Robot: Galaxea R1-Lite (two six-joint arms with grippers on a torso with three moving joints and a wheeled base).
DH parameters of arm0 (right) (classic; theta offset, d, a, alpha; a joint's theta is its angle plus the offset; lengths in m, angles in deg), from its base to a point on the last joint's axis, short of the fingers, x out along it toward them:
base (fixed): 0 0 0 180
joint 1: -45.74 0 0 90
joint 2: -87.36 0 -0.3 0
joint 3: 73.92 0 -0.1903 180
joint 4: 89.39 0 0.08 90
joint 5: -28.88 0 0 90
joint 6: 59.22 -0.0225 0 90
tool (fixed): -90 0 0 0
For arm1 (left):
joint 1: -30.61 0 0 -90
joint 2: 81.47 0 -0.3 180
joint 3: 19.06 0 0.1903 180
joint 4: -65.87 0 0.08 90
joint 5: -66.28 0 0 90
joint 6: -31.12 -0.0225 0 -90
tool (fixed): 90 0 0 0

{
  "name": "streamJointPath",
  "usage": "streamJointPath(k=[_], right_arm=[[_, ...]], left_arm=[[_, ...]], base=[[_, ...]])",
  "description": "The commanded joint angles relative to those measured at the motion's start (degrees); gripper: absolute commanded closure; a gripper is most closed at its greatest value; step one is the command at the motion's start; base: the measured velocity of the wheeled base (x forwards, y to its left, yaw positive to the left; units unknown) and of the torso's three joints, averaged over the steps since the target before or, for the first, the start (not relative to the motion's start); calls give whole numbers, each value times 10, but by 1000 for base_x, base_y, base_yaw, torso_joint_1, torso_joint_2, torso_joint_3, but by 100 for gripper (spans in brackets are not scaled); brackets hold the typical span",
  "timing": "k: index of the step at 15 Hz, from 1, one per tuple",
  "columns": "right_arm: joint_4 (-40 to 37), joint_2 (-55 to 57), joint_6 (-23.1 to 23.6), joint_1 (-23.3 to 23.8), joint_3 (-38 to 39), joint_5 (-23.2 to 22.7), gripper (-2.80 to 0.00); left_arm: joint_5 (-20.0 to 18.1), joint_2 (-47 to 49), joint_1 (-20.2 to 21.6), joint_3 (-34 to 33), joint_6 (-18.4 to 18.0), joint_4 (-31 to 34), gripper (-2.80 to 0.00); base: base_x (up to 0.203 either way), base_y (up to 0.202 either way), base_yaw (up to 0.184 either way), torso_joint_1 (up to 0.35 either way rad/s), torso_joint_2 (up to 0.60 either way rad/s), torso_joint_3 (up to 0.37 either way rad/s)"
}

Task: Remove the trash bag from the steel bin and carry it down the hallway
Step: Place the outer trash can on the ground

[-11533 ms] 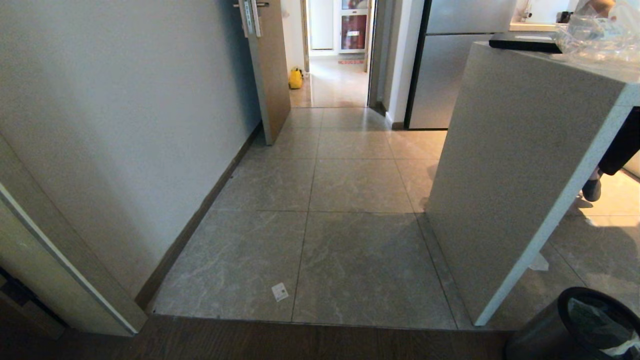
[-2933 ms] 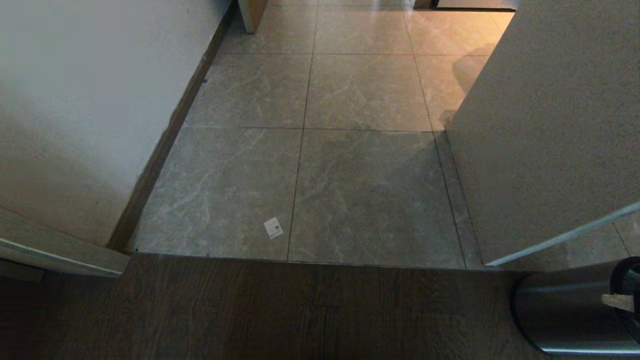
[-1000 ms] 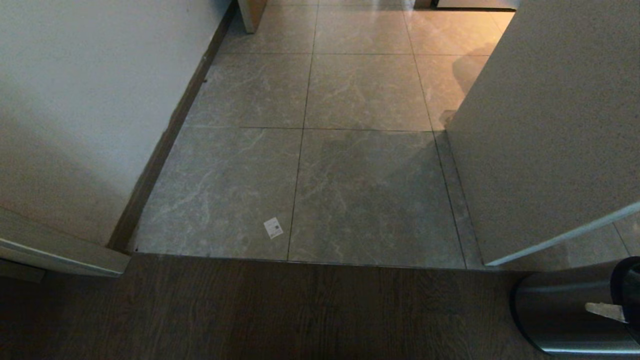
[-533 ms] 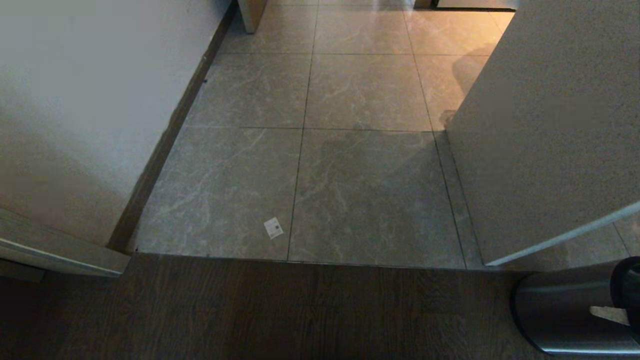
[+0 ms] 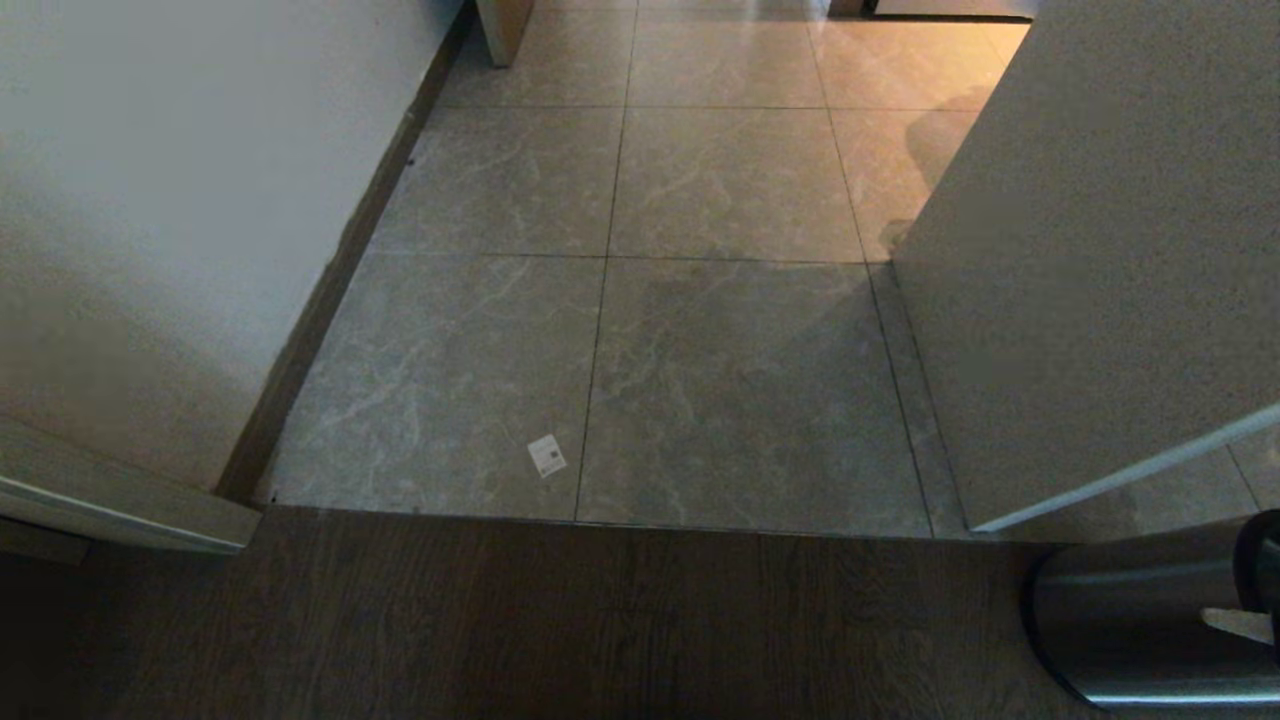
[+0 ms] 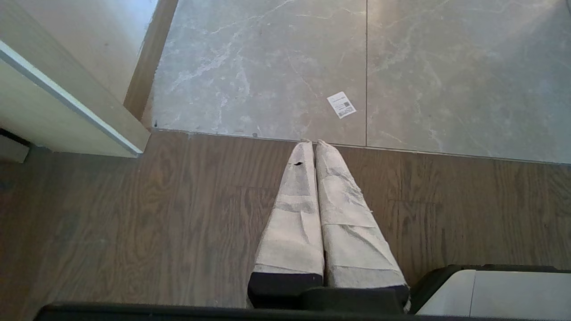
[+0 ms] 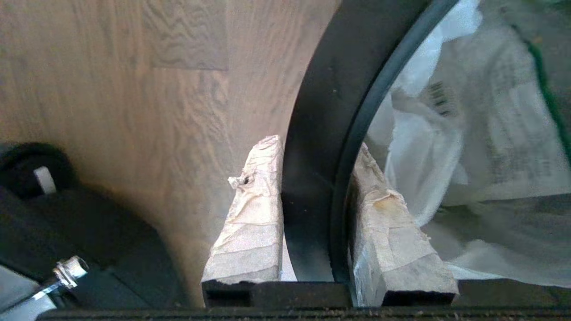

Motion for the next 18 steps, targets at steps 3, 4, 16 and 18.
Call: streamJointPath(k=[3,4,16,18], right_arm=[[-34,-17,32,19,-46,16,0],[-49,-27,40,24,-49,17,0],[-240,-206,189,58,-35,20,0],[-253,-237,193,68,-35,23,0]], left_arm=[[0,0,0,0,0,0,0],[0,0,0,0,0,0,0],[0,0,0,0,0,0,0],[0,0,0,0,0,0,0]], base=[[0,0,0,0,0,0],[0,0,0,0,0,0],[0,0,0,0,0,0],[0,0,0,0,0,0]])
